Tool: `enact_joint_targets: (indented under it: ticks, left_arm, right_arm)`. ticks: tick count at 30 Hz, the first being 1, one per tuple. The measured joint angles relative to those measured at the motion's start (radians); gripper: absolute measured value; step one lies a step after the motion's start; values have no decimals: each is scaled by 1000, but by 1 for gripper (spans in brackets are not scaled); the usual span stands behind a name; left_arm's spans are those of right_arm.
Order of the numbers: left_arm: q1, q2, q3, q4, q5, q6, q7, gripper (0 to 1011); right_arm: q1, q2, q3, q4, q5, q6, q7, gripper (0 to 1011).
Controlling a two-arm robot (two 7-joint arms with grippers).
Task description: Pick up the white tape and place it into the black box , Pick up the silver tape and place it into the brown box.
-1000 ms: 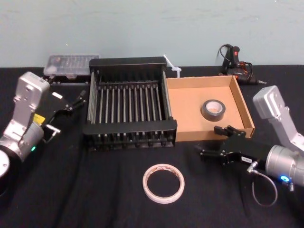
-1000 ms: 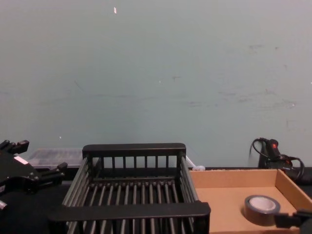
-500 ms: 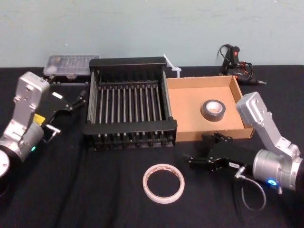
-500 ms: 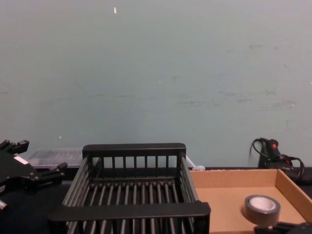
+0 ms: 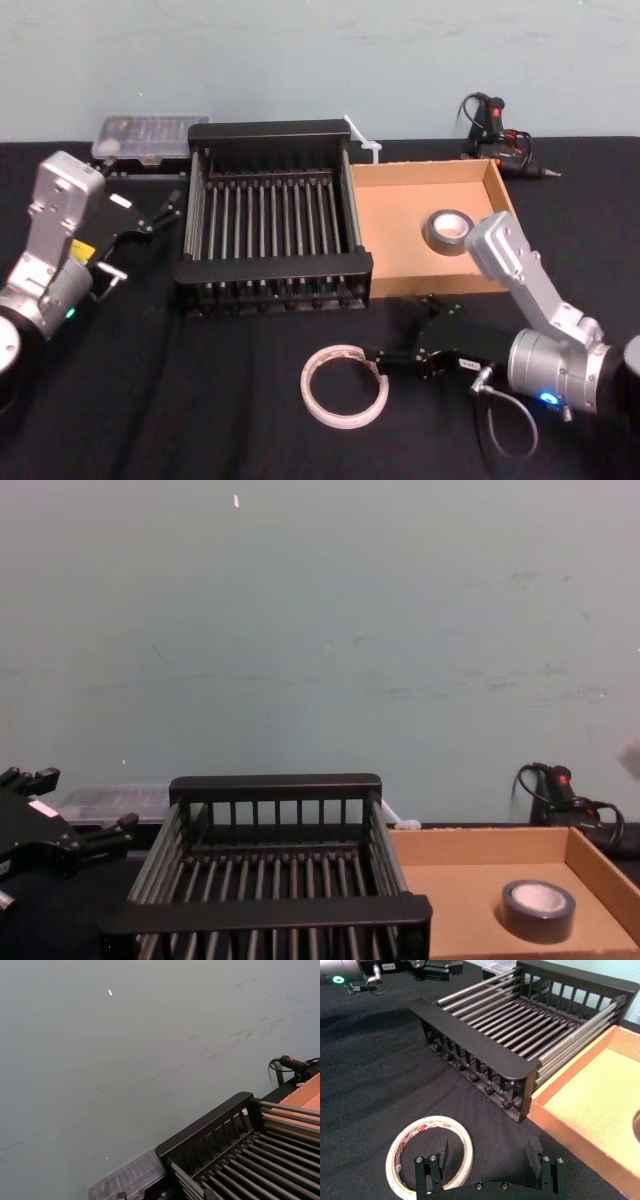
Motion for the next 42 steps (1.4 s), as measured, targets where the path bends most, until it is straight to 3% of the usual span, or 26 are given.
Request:
enact_joint_targets:
  ticks: [19, 42]
  left_arm:
    - [0, 0, 0, 0, 0, 0, 0, 1001]
    - [0, 0, 0, 0, 0, 0, 0, 1001]
  right_arm:
    - [-1, -29, -32, 19, -94, -16, 7, 1002]
    - [13, -70, -38, 67, -138, -2, 27, 1002]
